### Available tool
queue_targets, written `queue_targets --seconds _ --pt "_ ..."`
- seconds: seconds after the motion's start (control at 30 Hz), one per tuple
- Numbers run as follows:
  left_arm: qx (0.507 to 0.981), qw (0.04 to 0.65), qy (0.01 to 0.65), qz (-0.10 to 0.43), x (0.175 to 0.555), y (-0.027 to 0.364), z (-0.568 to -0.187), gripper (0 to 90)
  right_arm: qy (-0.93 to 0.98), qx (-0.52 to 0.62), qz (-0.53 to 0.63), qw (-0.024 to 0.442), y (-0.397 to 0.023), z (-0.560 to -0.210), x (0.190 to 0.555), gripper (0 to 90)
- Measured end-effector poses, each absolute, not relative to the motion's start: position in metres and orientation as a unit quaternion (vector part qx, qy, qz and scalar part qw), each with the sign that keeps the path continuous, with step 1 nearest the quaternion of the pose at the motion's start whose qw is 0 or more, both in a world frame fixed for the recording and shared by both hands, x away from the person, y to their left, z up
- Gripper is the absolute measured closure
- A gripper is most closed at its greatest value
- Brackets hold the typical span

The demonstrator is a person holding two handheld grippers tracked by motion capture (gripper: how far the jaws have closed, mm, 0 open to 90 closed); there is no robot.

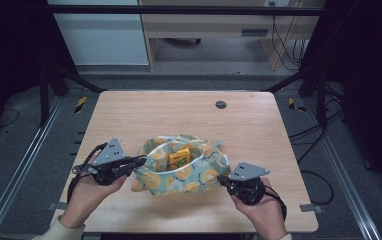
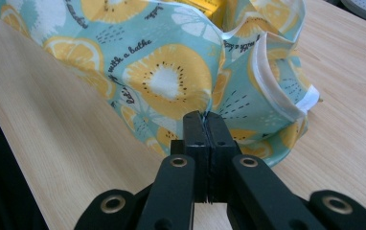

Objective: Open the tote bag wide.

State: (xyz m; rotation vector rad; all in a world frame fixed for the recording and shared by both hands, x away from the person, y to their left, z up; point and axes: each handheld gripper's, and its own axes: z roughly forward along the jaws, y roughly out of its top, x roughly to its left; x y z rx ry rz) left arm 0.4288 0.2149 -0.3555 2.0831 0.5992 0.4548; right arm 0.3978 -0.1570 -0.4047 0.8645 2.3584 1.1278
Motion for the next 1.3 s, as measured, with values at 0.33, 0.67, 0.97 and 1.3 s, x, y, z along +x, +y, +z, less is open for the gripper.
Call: queue_targets --seconds 0.33,0.67,0.97,1.3 --pt "0.86 0.424 0.23 0.167 0.42 0.212 -0.371 89.1 0.848 0.311 0.384 0.192 -0.159 -0.416 0.396 89.2" --pt "0.862 0.424 0.227 0.158 0.415 0.213 -0.374 89.1 0.848 0.312 0.384 0.191 -0.161 -0.416 0.395 88.5" --pt "0.866 0.419 0.23 0.148 0.416 0.212 -0.383 89.1 0.847 0.318 0.382 0.19 -0.16 -0.415 0.399 72.4" --pt "0.868 0.413 0.238 0.142 0.421 0.213 -0.388 89.2 0.831 0.329 0.407 0.187 -0.163 -0.396 0.406 58.3"
